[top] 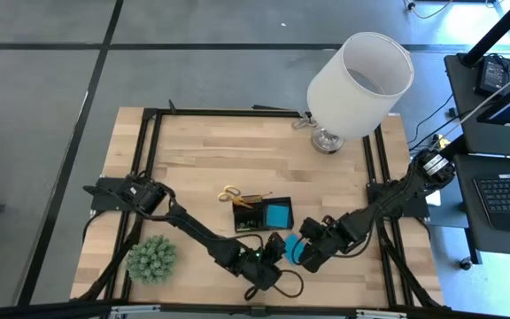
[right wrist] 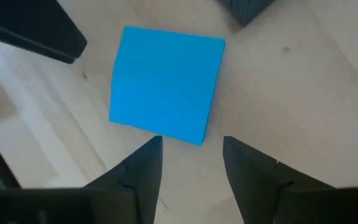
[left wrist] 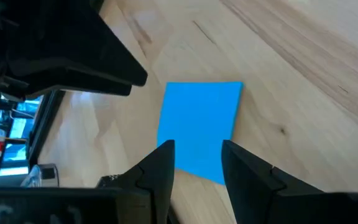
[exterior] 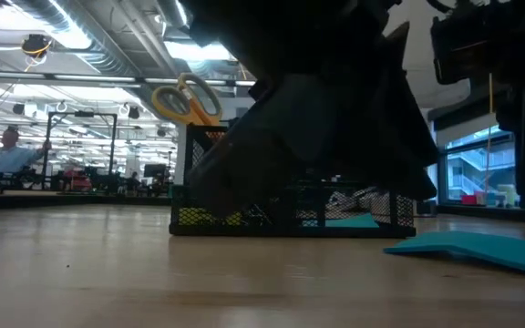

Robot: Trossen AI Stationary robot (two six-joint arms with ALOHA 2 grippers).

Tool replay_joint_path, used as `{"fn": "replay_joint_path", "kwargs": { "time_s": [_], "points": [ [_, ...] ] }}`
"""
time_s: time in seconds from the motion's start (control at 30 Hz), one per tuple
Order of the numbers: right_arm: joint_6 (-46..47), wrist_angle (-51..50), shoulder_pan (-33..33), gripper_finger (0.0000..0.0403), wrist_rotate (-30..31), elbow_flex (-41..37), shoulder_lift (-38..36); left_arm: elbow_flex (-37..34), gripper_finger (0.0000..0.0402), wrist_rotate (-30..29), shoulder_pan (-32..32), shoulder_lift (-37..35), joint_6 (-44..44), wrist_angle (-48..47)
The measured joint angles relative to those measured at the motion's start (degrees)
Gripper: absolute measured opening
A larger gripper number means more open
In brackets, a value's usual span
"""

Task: Pick and place office supplies into organizer
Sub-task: Put the blue sticky notes into the desk organizer

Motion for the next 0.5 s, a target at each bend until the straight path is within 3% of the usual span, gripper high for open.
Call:
{"fn": "replay_joint_path", "kwargs": {
  "time_s": [0.37, 0.5],
  "points": [
    [-4.3, -7.7, -6.2, 0.0171, -1.4, -0.4, -3.9, -0.9, 0.0127, 3.0, -0.7, 0.1, -3.6, 0.1],
    [-5.8, -1.8, -7.4, 0.0171, -1.3, -4.8, -8.6, -0.9, 0.0127, 2.9, -0.6, 0.1, -3.9, -0.1]
  ]
}}
